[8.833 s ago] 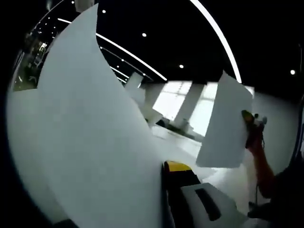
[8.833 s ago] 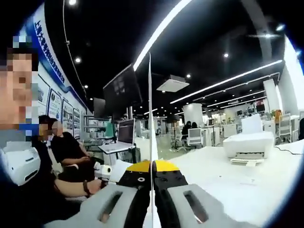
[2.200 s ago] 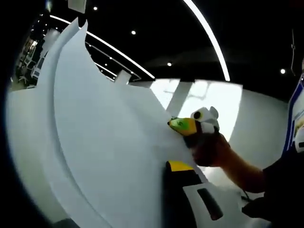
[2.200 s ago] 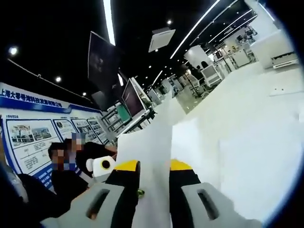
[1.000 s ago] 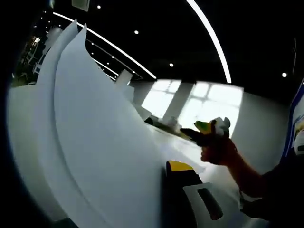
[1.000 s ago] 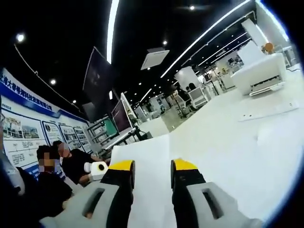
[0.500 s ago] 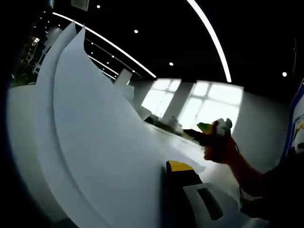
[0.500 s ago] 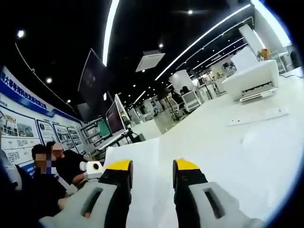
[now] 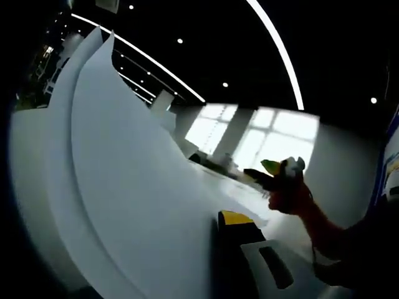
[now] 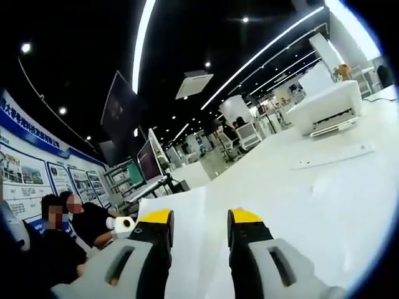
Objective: Organize the stack of printing papers by aligning and flattening the scattered papers on the table
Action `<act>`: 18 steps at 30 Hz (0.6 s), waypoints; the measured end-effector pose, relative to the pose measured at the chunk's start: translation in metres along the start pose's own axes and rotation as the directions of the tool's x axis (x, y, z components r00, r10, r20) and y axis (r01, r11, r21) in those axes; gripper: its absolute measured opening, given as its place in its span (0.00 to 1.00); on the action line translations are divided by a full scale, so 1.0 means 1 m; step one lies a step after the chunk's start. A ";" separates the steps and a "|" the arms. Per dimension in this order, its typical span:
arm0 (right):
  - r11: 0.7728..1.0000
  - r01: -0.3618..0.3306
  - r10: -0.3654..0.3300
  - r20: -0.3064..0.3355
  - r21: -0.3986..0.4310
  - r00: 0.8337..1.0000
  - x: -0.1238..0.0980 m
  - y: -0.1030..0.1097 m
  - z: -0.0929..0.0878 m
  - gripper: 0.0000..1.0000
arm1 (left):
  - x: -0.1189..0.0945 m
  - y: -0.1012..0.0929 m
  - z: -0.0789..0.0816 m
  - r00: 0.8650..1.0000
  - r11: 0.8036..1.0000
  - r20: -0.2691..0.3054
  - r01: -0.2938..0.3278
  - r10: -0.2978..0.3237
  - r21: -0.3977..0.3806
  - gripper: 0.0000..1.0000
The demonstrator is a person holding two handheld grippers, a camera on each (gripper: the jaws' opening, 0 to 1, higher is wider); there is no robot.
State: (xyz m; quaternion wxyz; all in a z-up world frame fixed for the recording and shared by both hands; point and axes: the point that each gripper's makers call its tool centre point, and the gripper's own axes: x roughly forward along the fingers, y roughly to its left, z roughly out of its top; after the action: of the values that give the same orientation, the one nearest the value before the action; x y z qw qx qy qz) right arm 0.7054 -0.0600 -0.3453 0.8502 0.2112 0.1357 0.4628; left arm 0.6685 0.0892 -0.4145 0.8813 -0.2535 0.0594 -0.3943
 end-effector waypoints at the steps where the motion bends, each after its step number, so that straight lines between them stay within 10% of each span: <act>1: 1.000 0.003 -0.003 0.000 -0.003 1.000 -0.001 0.000 0.000 0.30 | -0.001 0.001 0.001 1.000 1.000 0.004 0.000 0.000 -0.006 0.11; 18: 1.000 0.020 -0.019 0.031 -0.004 0.999 -0.012 -0.006 0.011 0.32 | 0.001 0.001 -0.001 1.000 1.000 -0.005 -0.008 0.008 -0.003 0.11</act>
State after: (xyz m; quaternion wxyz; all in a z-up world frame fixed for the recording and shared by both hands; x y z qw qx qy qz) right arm 0.7079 -0.0755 -0.3381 0.8571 0.2150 0.1235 0.4515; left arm 0.6693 0.0890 -0.4164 0.8825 -0.2533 0.0634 -0.3912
